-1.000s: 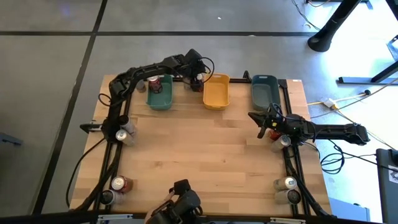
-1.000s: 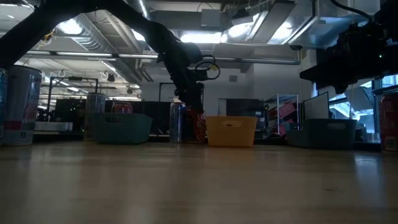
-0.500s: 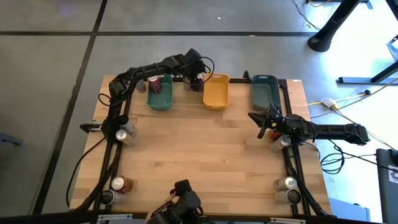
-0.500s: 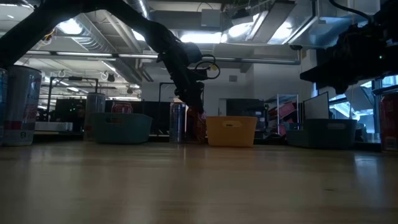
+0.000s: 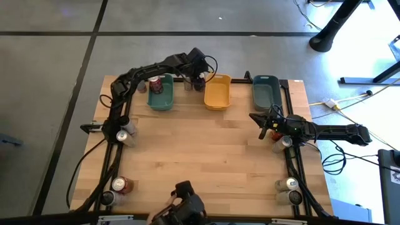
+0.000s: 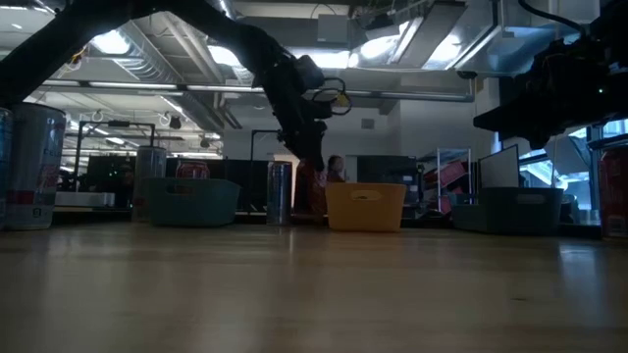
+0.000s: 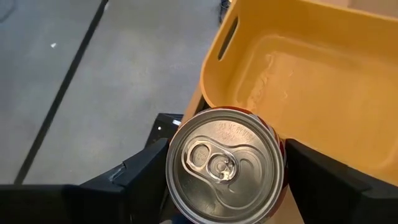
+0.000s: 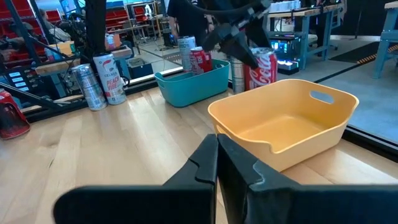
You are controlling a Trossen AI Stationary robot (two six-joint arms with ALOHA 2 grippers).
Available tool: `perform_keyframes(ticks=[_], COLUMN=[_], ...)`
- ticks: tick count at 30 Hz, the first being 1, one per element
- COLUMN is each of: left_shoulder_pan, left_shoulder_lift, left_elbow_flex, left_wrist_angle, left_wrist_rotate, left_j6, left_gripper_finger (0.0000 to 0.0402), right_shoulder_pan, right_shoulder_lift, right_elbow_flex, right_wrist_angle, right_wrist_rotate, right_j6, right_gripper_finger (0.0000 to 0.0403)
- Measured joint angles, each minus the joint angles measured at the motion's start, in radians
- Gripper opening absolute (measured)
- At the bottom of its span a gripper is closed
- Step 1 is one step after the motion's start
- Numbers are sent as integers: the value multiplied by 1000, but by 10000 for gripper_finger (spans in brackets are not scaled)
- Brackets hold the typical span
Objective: Sort soda cans
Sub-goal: Put the top red soda can into the green bin
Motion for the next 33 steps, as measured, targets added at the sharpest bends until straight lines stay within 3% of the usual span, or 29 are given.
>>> perform_keyframes(ticks=[6, 13, 17, 33], left_shoulder_pan=[-25, -62, -78, -88], left_shoulder_lift=[0, -2, -25, -321], left_elbow_flex=[67, 157, 168, 150], left_wrist_angle=[-68, -177, -207, -402], left_wrist_rotate=[-12, -134, -152, -180], left_j6=[1, -1, -16, -178], left_gripper_finger=[274, 273, 272, 274], right_shoulder_pan=[0, 0, 0, 0], right_shoulder_lift=[0, 0, 0, 0], right_elbow_flex=[0, 0, 0, 0], right_wrist_angle=[0, 0, 0, -6], right_wrist_rotate=[0, 0, 0, 0], right_j6=[0, 0, 0, 0], right_gripper_finger=[10, 10, 10, 10])
